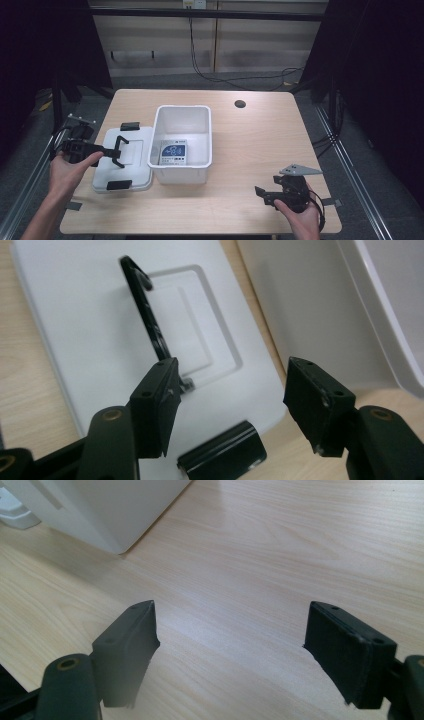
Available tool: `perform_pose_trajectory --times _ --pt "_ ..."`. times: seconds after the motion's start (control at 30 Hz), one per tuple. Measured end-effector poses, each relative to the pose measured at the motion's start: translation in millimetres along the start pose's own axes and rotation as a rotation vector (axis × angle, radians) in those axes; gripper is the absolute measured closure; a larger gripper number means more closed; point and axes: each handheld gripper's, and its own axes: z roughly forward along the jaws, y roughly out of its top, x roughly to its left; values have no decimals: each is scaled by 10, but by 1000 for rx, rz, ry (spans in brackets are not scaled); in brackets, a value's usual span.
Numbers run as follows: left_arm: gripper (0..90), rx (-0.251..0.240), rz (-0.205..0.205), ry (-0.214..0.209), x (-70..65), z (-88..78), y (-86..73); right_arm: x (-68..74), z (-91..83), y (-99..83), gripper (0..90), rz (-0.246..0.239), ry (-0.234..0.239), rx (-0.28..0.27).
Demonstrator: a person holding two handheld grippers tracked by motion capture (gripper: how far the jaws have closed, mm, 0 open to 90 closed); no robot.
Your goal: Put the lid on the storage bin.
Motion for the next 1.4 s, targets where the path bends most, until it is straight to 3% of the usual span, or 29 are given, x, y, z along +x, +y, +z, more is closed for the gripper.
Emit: perform_pose_trajectory --times 0.13,0.17,0.2,0.27,0.37,0.53,0.57,0.6,0.67,0.73,0.83,0.87,1.07,1.2,1.33,1.4 --pt "420 21 -48 42 17 26 98 10 1 -1 207 -11 -1 -1" --pt "420 38 -64 76 4 49 122 12 0 -4 208 -15 -3 -2" --pt "421 64 -52 110 3 73 151 18 -1 -4 208 -11 -8 2" --pt "439 105 -70 145 -22 123 195 17 6 -2 208 -16 -8 7" --pt "468 119 -87 186 -52 167 254 20 11 -3 210 -17 -7 13" --pt "485 149 -135 215 -41 218 360 20 19 -5 211 -18 -4 17" --pt "469 170 -143 226 -32 235 386 19 20 -5 211 -19 -5 18" --pt "441 199 -150 210 -20 257 413 19 20 -6 210 -19 -4 18" --pt "454 235 -145 206 -23 312 464 21 24 -5 210 -17 -4 25" --pt "458 230 -159 212 -35 327 473 22 25 -5 211 -18 -3 27" --pt "475 258 -156 223 -17 372 503 24 27 -5 210 -16 1 28" --pt "475 266 -171 234 -12 391 509 26 28 -6 210 -15 1 29" --pt "524 331 -196 233 97 468 565 22 36 -6 210 -16 7 33" --pt "580 352 -199 242 103 512 604 24 39 -6 210 -17 9 36" --pt "649 340 -222 253 110 561 613 23 42 -8 210 -15 11 37" --pt "696 328 -223 298 110 587 605 28 43 -10 211 -18 11 42"
